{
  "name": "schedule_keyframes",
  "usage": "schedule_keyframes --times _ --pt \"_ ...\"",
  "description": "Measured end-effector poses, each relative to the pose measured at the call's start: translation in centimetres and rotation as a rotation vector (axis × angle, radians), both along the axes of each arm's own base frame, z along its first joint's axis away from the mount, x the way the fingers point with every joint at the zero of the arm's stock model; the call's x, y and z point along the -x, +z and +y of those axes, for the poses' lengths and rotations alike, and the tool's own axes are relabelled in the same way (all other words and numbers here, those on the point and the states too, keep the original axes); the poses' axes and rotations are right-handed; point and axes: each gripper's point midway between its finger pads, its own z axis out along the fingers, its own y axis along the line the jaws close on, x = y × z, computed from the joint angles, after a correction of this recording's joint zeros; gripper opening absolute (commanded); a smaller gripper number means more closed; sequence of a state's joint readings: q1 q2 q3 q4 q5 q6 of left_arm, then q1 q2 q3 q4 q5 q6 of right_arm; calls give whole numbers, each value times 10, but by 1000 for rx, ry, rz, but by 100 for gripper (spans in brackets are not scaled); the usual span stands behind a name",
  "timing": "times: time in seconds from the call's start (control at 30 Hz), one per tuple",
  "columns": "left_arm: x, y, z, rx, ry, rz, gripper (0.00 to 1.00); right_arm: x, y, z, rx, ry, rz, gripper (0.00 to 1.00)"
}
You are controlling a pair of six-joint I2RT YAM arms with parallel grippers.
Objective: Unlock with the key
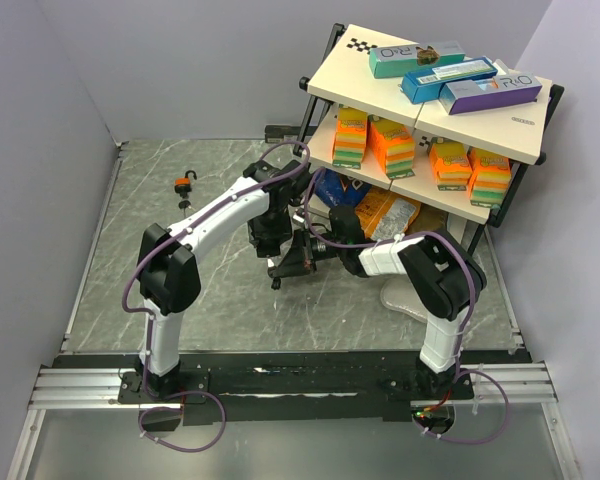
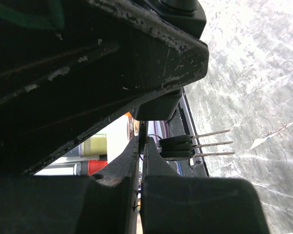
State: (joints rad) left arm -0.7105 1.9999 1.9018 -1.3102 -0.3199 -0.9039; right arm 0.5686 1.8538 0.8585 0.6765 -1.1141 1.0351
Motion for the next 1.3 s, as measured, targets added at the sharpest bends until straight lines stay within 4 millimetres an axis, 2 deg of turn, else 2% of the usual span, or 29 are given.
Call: schedule_keyframes --times 0.43,0.87,1.3 --pt "-5 1 -9 29 -1 -29 1 -8 -1 -13 8 -64 11 0" --pt "-3 1 -18 71 -1 -29 1 -5 0 -19 12 -117 -8 0" --pt "1 2 -24 154 -8 -26 1 -1 6 -21 -7 -96 -1 0"
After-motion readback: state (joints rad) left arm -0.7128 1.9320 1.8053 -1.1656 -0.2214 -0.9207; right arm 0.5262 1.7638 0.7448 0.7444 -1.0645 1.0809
